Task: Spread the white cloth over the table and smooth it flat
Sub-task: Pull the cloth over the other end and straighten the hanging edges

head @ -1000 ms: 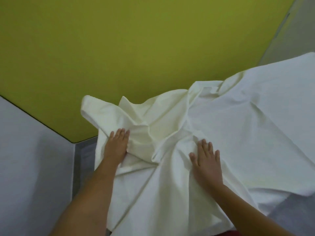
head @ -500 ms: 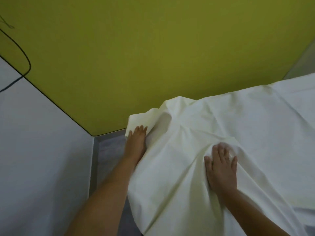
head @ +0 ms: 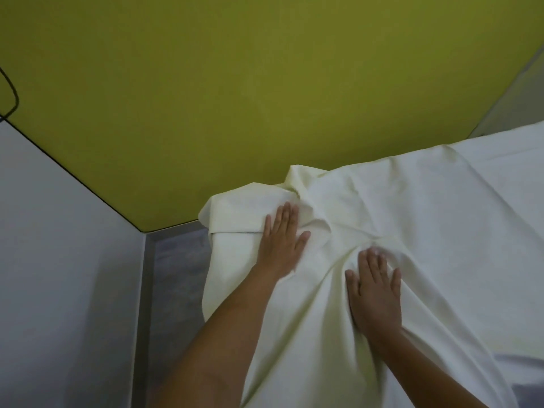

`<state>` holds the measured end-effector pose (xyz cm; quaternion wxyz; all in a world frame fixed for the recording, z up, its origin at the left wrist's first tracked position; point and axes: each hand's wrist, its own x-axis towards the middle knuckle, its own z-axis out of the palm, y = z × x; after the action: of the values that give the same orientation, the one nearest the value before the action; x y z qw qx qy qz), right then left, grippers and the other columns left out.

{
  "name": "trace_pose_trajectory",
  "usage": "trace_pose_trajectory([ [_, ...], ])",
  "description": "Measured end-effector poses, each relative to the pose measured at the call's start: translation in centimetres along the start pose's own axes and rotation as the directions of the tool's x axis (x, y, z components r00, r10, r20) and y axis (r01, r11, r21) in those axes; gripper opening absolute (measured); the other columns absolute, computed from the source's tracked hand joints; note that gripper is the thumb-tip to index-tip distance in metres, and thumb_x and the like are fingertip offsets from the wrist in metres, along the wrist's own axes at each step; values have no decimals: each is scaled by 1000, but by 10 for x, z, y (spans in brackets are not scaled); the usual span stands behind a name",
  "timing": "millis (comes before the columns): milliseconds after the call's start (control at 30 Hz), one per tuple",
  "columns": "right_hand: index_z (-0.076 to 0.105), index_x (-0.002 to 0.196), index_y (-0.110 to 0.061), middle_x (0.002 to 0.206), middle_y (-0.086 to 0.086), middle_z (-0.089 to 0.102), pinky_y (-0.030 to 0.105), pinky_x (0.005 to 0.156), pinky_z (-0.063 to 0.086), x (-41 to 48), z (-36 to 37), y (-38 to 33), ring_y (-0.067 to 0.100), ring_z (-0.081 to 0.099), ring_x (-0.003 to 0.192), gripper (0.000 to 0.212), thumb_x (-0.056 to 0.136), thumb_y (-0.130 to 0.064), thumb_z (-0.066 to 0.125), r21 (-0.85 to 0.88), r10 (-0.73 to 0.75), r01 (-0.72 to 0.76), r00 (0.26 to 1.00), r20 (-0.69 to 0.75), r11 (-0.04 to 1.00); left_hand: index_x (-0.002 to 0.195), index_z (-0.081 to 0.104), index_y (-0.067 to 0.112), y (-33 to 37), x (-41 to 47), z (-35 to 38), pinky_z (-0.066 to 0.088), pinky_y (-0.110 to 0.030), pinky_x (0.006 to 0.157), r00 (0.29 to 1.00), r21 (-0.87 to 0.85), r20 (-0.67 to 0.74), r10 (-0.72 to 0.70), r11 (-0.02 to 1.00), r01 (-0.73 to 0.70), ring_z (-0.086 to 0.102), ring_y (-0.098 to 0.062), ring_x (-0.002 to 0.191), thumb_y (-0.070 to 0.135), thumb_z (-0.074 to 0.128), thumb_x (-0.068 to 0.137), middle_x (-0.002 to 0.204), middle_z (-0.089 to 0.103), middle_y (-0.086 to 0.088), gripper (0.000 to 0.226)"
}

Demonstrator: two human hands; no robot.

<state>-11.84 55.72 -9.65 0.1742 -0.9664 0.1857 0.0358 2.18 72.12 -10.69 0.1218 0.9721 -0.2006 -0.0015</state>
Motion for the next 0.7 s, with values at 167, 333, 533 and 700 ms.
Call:
trace_pose_trajectory([
  [167,8,152,-18,161,0,4,42,119,-8,-1,2,2,12,-8,147,58,100,-42,17,-12,-7,7,1000,-17,1000,152,4,11,-39,7,0,-6,-48,116,986,155,45,-160,976,152,4,-19,148,54,14,97,160,9,-7,70],
  [333,13,152,-18,161,-1,8,43,120,-4,2,5,2,12,-3,148,58,99,-41,20,-30,10,-11,999,-36,1000,151,15,6,-116,9,-33,-4,-53,116,944,274,1,-331,908,318,5,-23,148,55,11,97,159,13,-11,73],
  [533,15,152,-17,161,0,9,43,119,-4,3,6,1,12,0,148,59,98,-42,22,-46,13,-15,999,-43,999,151,9,3,-133,-7,-51,1,-53,118,917,230,-60,-394,889,397,7,-27,148,38,22,101,159,11,-14,62],
  [700,19,151,-15,160,1,12,44,119,-3,2,4,-2,14,3,148,58,99,-40,25,-47,7,-10,999,-51,999,148,21,0,-83,-25,-48,8,-51,116,956,49,-255,-146,985,163,21,-31,145,26,25,98,155,24,-16,56],
])
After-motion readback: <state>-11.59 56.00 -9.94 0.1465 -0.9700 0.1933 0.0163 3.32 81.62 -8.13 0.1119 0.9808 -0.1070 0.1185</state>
